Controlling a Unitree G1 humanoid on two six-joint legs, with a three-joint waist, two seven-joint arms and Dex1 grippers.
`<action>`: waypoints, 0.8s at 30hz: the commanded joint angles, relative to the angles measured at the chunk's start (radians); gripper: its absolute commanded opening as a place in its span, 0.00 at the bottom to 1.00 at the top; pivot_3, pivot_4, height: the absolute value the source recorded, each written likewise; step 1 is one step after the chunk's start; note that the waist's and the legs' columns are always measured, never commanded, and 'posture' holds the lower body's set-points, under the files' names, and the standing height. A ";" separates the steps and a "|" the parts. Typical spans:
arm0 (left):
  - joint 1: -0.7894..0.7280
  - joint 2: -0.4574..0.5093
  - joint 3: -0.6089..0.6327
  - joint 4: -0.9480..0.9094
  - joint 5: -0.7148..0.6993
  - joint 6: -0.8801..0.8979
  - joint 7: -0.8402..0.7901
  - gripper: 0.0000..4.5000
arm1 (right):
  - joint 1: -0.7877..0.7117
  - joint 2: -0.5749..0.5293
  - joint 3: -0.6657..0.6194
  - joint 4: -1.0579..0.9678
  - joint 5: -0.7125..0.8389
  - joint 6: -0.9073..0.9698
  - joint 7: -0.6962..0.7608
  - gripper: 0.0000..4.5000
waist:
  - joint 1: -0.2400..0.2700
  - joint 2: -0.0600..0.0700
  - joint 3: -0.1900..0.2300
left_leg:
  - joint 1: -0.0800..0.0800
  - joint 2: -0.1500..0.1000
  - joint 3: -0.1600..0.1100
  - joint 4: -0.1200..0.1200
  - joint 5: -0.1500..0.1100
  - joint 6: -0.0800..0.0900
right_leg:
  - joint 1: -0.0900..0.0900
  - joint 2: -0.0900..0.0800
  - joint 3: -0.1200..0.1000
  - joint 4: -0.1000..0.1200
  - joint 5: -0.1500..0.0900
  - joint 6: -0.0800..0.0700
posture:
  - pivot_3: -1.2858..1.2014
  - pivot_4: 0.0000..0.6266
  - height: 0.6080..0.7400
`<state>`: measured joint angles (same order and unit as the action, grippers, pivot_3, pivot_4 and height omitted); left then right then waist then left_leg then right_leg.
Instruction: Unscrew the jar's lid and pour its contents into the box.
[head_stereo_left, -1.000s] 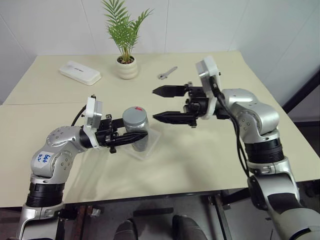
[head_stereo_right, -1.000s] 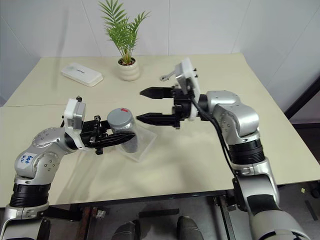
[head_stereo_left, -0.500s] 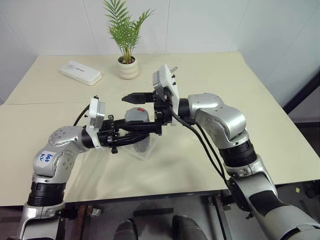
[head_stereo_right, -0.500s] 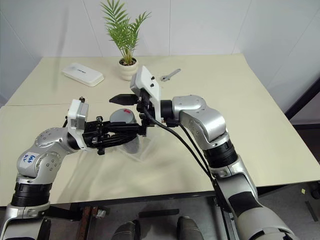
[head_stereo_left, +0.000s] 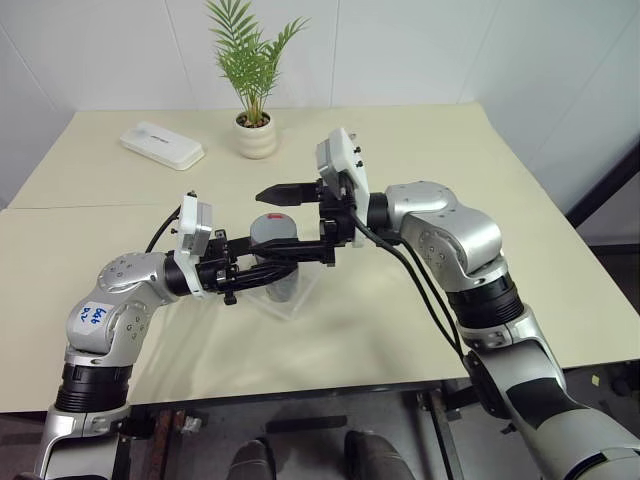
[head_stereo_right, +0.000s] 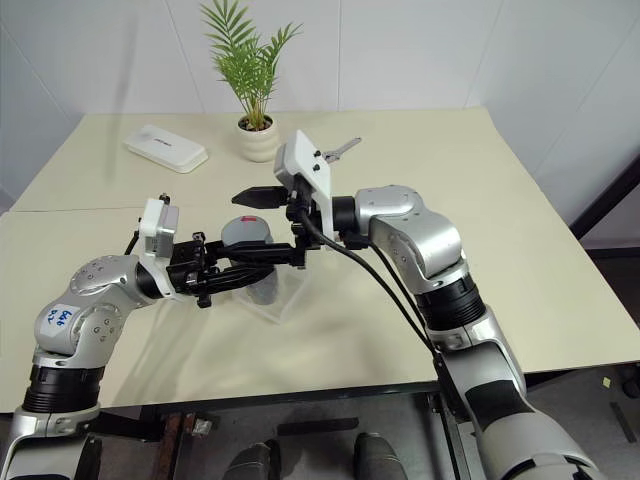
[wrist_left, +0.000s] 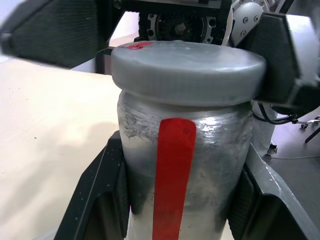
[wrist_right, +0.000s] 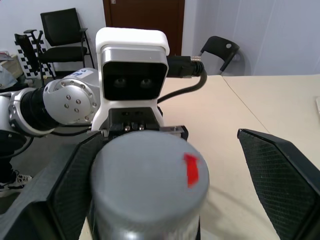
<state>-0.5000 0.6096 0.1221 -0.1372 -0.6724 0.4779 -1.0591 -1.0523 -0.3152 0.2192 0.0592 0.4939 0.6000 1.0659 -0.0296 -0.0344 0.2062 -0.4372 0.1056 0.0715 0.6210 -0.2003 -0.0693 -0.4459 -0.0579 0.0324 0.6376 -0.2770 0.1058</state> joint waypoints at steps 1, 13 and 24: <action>-0.001 0.010 0.013 -0.040 -0.020 -0.016 -0.028 0.44 | 0.012 -0.087 -0.099 0.054 -0.018 -0.028 -0.008 1.00 | 0.001 0.000 0.000 | 0.000 0.000 0.000 0.000 0.000 0.000 | 0.000 0.000 0.000 0.000 0.000 0.000 | 0.52 0.24 1.00; 0.006 0.028 0.030 -0.038 -0.020 -0.005 -0.045 0.44 | 0.052 -0.182 -0.185 0.033 0.077 0.004 0.099 1.00 | -0.009 0.000 0.000 | 0.001 0.000 0.000 -0.001 0.000 0.000 | 0.000 0.000 0.001 0.000 0.000 0.000 | 0.52 0.24 1.00; 0.007 0.024 0.029 -0.038 -0.019 -0.006 -0.044 0.44 | -0.001 -0.107 -0.149 -0.041 0.131 0.078 0.085 1.00 | -0.004 0.000 0.000 | 0.001 0.000 0.000 0.000 0.000 0.000 | 0.000 0.000 0.001 0.000 0.000 0.000 | 0.52 0.24 1.00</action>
<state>-0.4958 0.6293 0.1381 -0.1436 -0.6712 0.4795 -1.0988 -1.0211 -0.4343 0.0497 0.0718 0.6248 0.6779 1.1678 -0.0337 -0.0342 0.2062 -0.4365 0.1057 0.0716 0.6205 -0.2004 -0.0691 -0.4461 -0.0575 0.0333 0.6377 -0.2771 0.1057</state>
